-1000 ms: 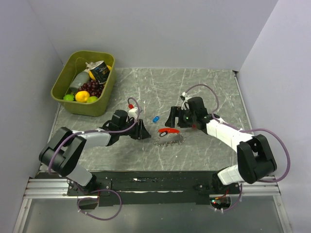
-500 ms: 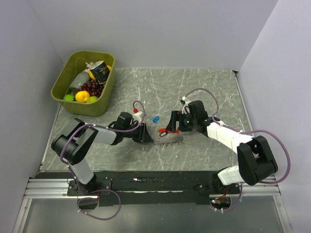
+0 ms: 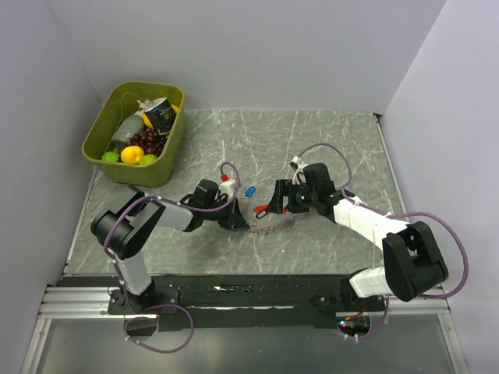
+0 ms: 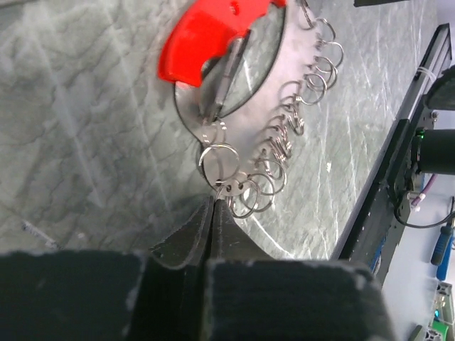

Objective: Put the keys on the keyring

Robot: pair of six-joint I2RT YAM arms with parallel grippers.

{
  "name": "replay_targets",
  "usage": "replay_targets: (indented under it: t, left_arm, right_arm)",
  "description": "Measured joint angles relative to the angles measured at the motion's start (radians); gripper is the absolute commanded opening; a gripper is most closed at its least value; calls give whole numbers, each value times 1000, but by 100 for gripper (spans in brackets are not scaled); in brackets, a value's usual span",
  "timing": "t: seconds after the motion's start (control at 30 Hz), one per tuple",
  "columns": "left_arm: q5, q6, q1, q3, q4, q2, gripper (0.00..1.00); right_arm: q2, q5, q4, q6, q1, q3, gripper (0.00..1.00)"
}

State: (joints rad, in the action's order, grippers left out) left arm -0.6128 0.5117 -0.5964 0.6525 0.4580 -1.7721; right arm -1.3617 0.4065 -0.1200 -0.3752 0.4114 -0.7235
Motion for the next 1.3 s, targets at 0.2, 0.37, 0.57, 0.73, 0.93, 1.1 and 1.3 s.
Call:
replay_targets:
  t: [0.2,0.37,0.57,0.73,0.93,1.1,1.3]
  left_arm:
    - [6,-48,-11,24,-48,12,1]
    - [46,-132,-29,56,-159,94,1]
    - [121,-248,-61,109,-270,268,1]
    - [167,-321,-103,118,-319,414,1]
    - [180,-389,-146,118,-385,533,1]
    - [192,-461,-200,118,-426,644,1]
    - [193,-551,-249,118,-434,766,1]
  right_arm:
    - [23,8,1,13,0,5,89]
    - [68,39,0,42,0,5,91]
    - [203,89,13,104,0,6,87]
    - [335,179,66,165,0,37,81]
    - [475,346,150,213,0,108,75]
    - [508,470,223,221,0,111,69]
    - [477,566,290,197,0,110,55]
